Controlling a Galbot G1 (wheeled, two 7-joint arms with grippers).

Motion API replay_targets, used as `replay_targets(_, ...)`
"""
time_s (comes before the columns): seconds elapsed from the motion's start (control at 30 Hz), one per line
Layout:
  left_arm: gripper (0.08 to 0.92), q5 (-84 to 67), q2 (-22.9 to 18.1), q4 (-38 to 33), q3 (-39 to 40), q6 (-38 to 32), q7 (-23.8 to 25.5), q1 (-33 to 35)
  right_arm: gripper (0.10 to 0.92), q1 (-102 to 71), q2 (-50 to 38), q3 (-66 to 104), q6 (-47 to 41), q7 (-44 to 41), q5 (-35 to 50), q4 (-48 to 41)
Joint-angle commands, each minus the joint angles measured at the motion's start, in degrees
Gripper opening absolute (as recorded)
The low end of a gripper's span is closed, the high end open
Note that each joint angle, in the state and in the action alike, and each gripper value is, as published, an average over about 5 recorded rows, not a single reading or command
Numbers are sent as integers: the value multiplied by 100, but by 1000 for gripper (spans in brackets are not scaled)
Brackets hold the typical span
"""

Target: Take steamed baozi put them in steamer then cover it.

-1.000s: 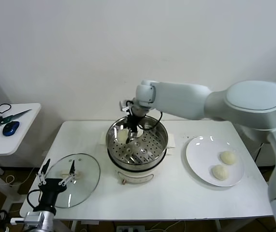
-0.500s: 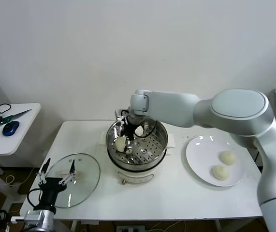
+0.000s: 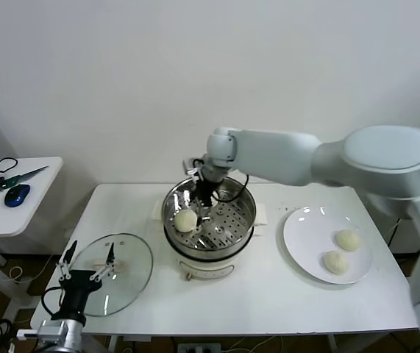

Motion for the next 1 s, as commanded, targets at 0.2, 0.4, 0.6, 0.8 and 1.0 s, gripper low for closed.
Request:
replay_targets(0.2,823,73,1,-60,25,62,4,-38,823,1123,-3149,-94,300,-439,-887,1904)
replay_targets(0.4,823,126,-48,-95,-1,89,-13,-21,823,467,-4311,275,475,-656,-2152,2152)
replay_targets(0.6,823,225,-110,-160,-41,100,-24,69,823,-1048,-4986,1267,703,-787,-3308,1819)
replay_targets(0.8,823,359,-215,-242,-59,152,-14,160,823,-2586,-5240,2547,1000,-906,-4179,1304)
replay_targets(1.0,823,441,-293,-213,-58,150,-23,175,823,-3546,-5147,3222,1188,-932,-4726,926)
